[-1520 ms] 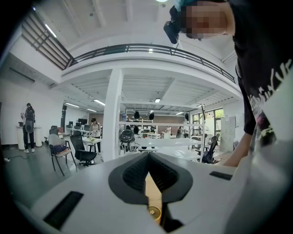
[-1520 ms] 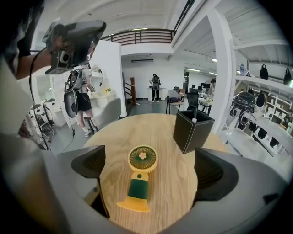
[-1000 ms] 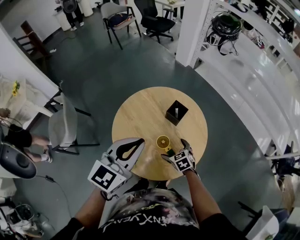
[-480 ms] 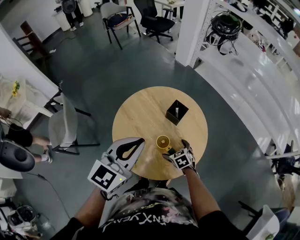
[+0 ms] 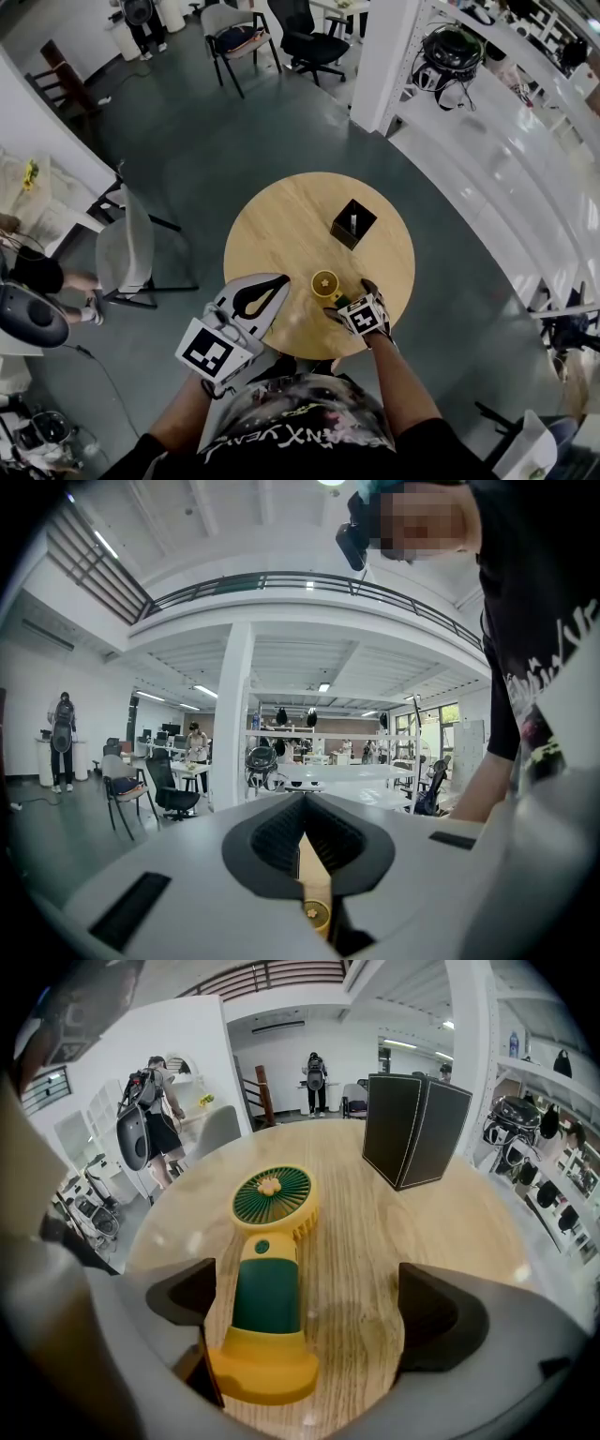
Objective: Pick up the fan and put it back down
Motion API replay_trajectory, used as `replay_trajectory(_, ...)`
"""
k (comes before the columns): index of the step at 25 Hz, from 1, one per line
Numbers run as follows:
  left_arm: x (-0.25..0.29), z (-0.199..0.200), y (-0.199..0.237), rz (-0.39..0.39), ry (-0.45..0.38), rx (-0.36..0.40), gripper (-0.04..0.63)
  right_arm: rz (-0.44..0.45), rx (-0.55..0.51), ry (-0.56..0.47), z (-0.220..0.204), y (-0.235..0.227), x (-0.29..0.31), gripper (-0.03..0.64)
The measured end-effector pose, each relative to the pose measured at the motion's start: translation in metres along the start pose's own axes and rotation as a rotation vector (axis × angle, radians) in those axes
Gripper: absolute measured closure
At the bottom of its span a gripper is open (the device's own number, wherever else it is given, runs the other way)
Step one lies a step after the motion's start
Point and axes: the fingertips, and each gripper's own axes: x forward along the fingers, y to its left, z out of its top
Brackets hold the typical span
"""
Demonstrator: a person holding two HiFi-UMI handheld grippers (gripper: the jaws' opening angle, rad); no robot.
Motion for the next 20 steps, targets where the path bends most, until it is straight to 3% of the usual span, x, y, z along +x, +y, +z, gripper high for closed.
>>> replay_trajectory(20, -0.0001, -0.0006, -0.0023, -0.006, -0.009, -0.005, 0.578, 0.002, -0.005, 0.007, -0.0016, 0.0001, 0.0031, 0.031)
